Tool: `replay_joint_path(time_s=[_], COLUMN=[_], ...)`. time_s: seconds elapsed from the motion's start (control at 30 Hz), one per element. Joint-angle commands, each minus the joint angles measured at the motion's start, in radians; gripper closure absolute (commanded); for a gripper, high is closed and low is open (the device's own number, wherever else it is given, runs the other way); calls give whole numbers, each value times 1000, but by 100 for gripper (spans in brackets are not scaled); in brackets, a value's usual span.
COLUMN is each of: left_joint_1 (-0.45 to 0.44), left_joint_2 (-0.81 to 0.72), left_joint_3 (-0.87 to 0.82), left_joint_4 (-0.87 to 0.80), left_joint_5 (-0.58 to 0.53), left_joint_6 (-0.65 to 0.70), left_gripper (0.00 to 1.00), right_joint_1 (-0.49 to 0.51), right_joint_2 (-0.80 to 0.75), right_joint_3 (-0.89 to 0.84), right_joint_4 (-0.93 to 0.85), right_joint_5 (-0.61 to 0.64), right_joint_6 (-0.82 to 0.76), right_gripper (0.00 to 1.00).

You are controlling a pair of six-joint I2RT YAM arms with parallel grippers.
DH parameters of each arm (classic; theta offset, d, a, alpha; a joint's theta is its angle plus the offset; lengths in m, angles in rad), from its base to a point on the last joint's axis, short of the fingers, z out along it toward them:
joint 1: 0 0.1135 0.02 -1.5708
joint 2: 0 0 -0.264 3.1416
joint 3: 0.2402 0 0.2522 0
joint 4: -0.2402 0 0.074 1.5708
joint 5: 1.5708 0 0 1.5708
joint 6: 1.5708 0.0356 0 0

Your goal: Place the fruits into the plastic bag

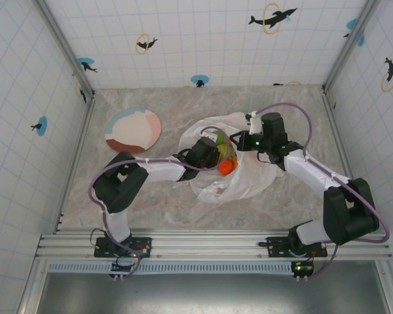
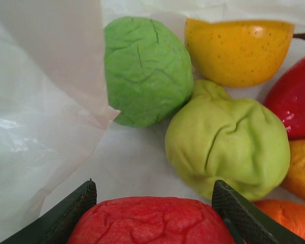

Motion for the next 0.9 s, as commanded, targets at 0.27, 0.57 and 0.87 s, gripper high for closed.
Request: replay_joint_path(time_s=[0.27, 0.57, 0.87], left_joint_1=[-4, -3, -3], left_joint_2=[25, -65, -205], left_joint_3=[21, -22, -141], left_joint_4=[28, 20, 18], left_joint_5=[-24, 18, 105], left_joint_6=[-32, -42, -84], left_gripper=[31, 27, 25], right_joint_1=[2, 2, 0], right_joint_2=[15, 16, 23], right_joint_3=[28, 30, 26], right_joint_4=[19, 19, 19], right_joint_5=[-4, -4, -5], right_joint_6=[1, -2, -5], right_gripper=[100, 100, 100])
